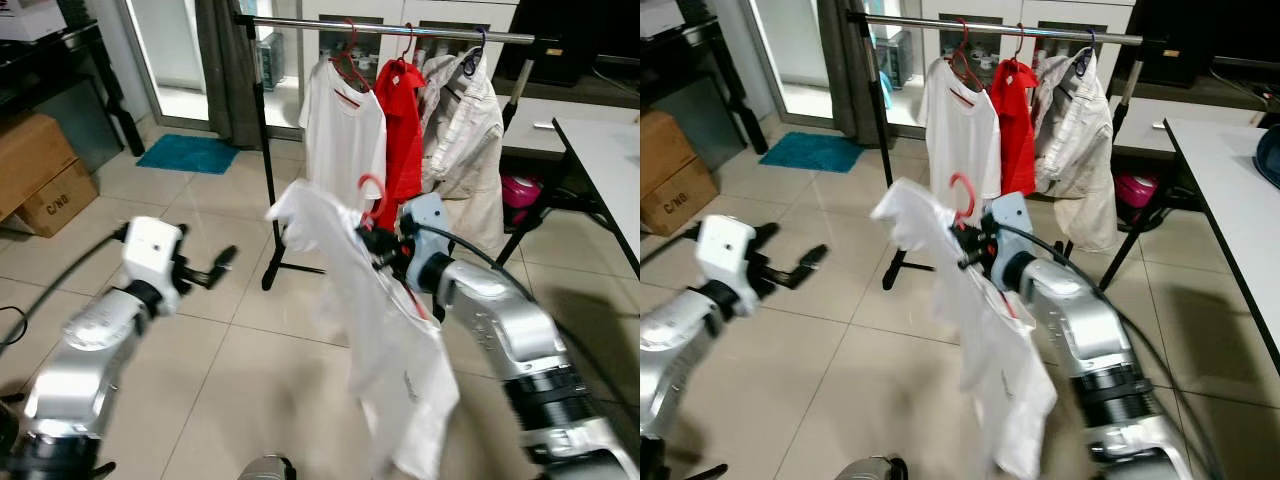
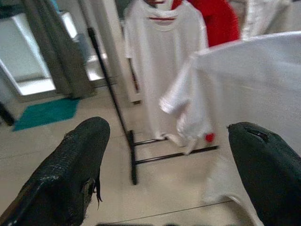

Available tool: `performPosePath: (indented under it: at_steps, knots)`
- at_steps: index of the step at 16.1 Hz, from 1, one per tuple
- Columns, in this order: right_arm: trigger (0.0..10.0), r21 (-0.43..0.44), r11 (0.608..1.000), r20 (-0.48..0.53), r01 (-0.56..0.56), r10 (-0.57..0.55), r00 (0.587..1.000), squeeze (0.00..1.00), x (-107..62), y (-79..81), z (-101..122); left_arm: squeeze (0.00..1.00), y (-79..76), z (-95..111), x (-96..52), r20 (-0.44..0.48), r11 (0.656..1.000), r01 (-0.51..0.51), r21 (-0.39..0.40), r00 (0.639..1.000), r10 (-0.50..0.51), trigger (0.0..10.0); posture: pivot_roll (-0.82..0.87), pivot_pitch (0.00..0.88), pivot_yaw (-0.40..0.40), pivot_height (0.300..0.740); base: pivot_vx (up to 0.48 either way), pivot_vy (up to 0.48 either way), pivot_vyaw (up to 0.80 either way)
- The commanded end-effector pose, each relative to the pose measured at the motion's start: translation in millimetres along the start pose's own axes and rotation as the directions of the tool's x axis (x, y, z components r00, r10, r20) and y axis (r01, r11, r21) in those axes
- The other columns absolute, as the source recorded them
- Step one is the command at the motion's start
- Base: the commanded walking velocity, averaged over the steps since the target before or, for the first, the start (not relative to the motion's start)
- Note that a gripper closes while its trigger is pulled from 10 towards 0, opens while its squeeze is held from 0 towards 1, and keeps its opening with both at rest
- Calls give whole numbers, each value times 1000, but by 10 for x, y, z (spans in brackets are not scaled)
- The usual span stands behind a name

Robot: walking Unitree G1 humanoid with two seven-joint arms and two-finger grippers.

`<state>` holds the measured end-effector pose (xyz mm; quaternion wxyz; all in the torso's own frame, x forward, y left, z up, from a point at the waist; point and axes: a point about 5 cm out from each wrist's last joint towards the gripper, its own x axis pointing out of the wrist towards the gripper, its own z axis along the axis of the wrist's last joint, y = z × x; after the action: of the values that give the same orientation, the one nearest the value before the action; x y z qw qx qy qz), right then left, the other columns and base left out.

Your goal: Hang hanger

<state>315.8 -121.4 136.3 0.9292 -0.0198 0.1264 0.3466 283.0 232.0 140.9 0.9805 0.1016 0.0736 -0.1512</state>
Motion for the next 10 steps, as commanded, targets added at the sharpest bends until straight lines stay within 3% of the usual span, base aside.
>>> performPosePath:
  at_steps: [1, 4, 5, 6, 7, 10]
  knots:
    - [10000, -48, 997, 39, -63, 64, 997, 0, -21, 43, 151, 1000, 95, 116, 4, 37, 999, -13, 42, 999, 11, 10000, 23, 0, 23, 740, 0, 0, 0]
    - [10000, -92, 959, 40, -268, 272, 961, 0, -154, 147, 227, 1000, 214, 169, 47, 22, 994, 13, 110, 1000, -15, 10000, 0, 0, 42, 740, 0, 0, 0]
    - [10000, -98, 942, 40, -321, 326, 945, 0, -194, 180, 249, 94, 223, 176, 67, 16, 992, 40, 118, 999, -42, 10000, -5, 0, 37, 740, 0, 0, 0]
    - [10000, -97, 934, 42, -343, 348, 936, 0, -217, 193, 263, 94, 230, 167, 81, 9, 991, 50, 122, 999, -51, 10000, -5, 0, 37, 740, 0, 0, 0]
    - [10000, -94, 913, 47, -396, 402, 915, 0, -264, 230, 297, 0, 237, 132, 115, -17, 986, 85, 142, 996, -83, 10000, -9, 0, 31, 740, 0, 0, 0]
    - [10000, -91, 843, 52, -531, 536, 843, 0, -395, 356, 339, 0, 230, 44, 183, -64, 977, 155, 148, 987, -147, 10000, -22, 0, 51, 740, 0, 0, 0]
